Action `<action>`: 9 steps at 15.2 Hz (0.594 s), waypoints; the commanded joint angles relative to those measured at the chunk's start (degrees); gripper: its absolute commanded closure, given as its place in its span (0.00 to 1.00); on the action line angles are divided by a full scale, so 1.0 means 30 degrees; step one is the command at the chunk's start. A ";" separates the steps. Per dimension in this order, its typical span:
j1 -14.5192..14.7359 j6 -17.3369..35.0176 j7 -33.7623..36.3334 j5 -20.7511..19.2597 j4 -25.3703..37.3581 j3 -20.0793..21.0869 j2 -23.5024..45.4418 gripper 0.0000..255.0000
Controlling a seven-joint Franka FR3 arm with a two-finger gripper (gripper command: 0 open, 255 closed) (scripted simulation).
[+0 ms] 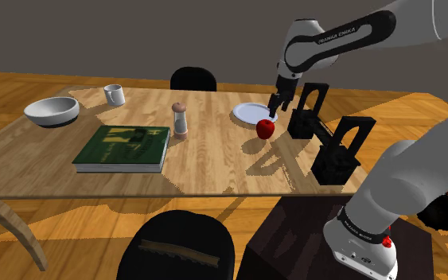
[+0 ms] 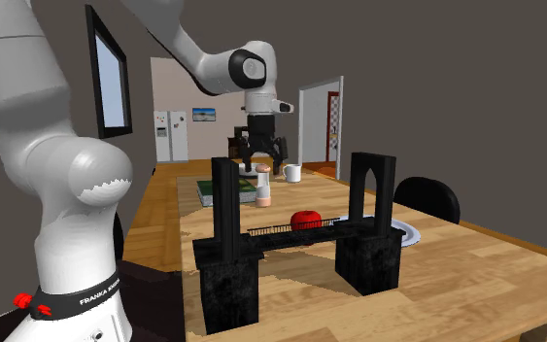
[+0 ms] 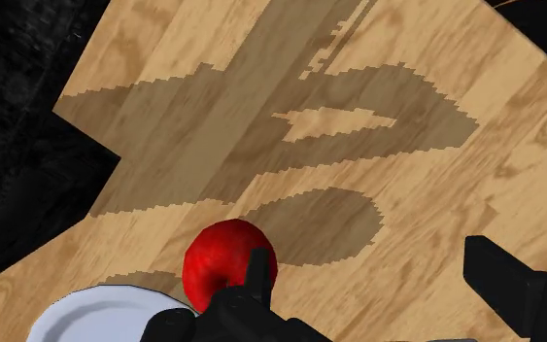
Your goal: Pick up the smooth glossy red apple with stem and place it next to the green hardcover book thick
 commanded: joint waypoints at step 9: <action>-0.0496 0.4067 -0.3159 0.1413 0.3819 -0.1606 0.6903 0.00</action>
